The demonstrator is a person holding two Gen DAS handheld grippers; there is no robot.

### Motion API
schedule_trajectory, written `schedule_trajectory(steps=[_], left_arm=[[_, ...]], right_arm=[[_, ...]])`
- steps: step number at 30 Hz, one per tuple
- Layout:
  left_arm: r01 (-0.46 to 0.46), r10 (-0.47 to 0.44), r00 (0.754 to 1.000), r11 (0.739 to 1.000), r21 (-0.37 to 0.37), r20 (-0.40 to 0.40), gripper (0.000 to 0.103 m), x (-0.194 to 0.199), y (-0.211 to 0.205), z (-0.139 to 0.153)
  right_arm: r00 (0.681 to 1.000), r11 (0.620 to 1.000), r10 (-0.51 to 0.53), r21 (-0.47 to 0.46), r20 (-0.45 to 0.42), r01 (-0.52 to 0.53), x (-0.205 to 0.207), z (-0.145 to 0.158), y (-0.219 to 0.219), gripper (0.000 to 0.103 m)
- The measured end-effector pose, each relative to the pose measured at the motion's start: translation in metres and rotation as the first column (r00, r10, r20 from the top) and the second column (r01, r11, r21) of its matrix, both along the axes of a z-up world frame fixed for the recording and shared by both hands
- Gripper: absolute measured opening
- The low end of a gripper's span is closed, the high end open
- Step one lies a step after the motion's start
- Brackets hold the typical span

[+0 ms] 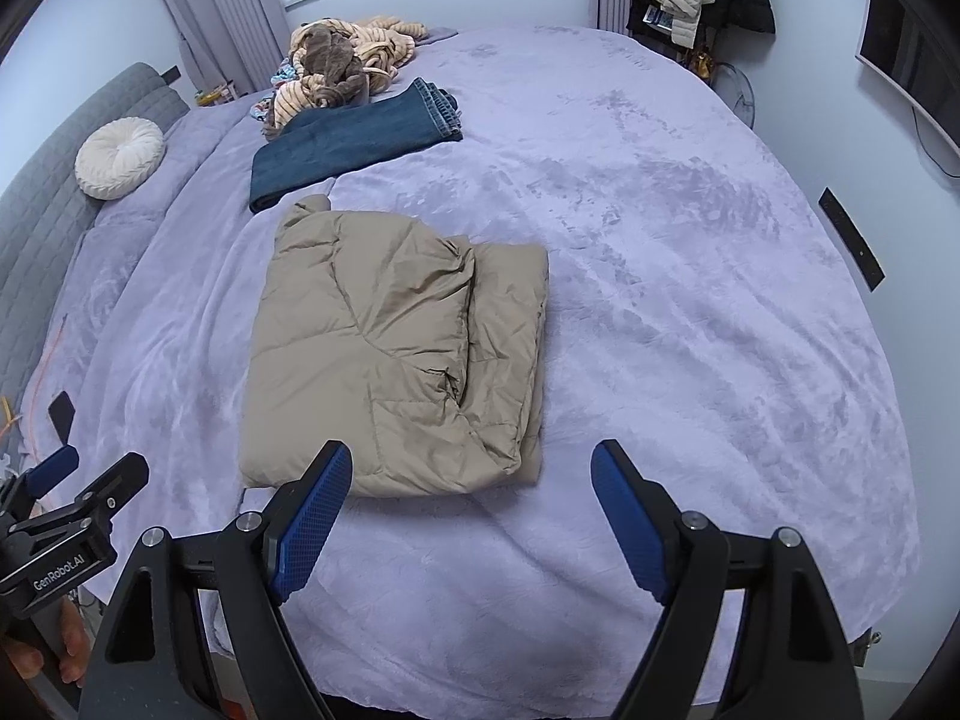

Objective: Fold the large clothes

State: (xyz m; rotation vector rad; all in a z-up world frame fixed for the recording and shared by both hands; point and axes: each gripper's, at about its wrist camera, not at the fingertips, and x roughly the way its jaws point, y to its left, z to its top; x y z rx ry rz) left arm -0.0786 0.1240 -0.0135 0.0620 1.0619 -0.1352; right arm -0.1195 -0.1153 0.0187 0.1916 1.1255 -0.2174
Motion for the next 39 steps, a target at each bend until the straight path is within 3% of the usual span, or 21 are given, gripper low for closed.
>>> schedule_trajectory(steps=[39], left_arm=[[-0.005, 0.005, 1.000, 1.000, 0.005, 0.006, 0.103, 0.0045, 0.0043, 0.0027]], right_arm=[[1.000, 1.000, -0.002, -0.008, 0.002, 0.002, -0.0012, 0.0006, 0.0009, 0.084]])
